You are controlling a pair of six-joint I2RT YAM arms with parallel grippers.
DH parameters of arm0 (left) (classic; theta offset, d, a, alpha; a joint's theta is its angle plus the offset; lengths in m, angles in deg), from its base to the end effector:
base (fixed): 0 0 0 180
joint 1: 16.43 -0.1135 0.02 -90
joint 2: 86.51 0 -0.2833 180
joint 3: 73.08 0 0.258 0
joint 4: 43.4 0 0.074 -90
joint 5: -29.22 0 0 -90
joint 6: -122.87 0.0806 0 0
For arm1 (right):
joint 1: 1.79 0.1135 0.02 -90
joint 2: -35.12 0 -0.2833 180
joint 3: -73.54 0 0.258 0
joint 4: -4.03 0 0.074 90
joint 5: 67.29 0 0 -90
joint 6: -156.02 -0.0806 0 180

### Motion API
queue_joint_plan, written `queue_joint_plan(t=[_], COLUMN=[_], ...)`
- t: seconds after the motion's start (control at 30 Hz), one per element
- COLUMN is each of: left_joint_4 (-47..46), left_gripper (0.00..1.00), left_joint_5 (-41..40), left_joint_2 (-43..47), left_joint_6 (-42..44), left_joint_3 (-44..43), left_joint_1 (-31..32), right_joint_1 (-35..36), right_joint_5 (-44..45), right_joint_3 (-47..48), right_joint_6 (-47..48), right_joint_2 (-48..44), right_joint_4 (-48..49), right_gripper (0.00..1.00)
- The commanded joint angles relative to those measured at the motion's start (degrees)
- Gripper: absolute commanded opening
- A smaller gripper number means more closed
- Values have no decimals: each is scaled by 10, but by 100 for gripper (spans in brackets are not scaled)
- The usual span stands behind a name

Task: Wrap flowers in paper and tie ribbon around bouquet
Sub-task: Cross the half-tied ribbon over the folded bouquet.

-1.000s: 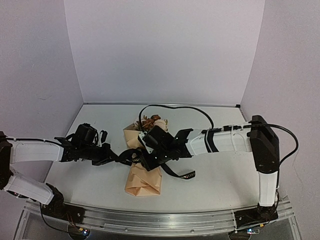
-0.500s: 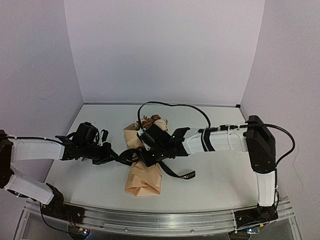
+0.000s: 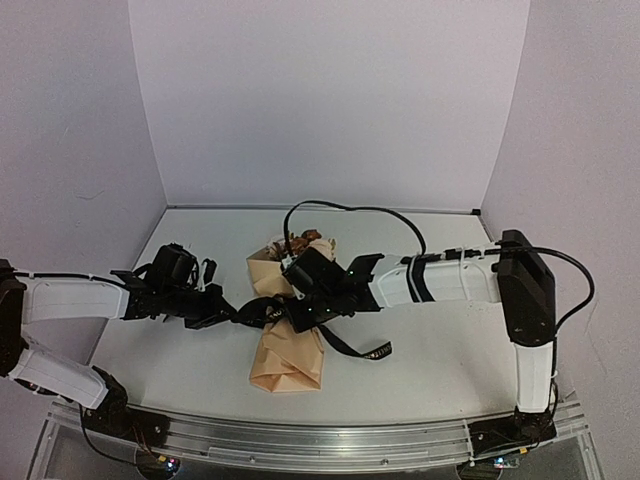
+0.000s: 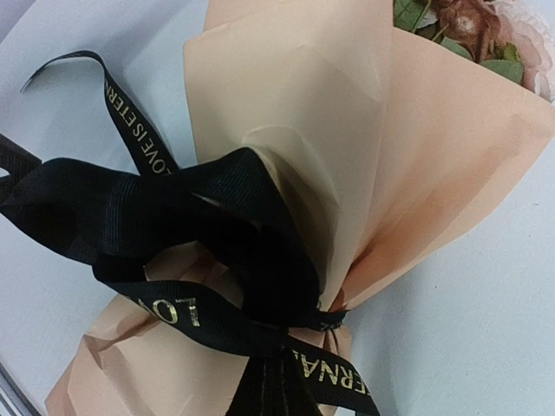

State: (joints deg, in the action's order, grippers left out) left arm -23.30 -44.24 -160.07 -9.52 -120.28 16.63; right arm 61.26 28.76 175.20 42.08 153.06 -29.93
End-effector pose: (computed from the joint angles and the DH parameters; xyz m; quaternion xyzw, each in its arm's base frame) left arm 0.2181 -0.1694 0.1610 -0.0216 0.9203 -0.3302 0.2086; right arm 0.2337 0.4409 0.1730 -0.2974 0.8909 0.1977 0.2805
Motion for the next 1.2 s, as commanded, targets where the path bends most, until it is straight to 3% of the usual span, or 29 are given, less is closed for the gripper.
queue_joint_plan(t=[0.0,0.17,0.5,0.73,0.9,1.17], left_joint_4=[-3,-8,5,16,43,59], left_gripper=[0,2,34,40,33,29], left_joint_5=[-13,-16,-44,-74,-36,73], left_joint_2=[16,11,55,141,30,-149], left_joint_6=[-21,-32,-44,-8,103,191], left_joint_3=[6,18,32,8,-118,-261], left_joint_1=[-1,-1,-1,-1,-1,1], right_joint_1=[-1,-1,0,0,0,-7], right_joint_5=[-19,-51,-79,-96,-101,-91], right_joint_3=[21,53,63,59,65,47], right_joint_6=[-61,-129,-179,-185,-205,-255], right_joint_2=[-44,-26,-3,-1,12,17], right_joint_4=[-18,-36,-47,-50,-53,-38], right_gripper=[0,0,0,0,0,0])
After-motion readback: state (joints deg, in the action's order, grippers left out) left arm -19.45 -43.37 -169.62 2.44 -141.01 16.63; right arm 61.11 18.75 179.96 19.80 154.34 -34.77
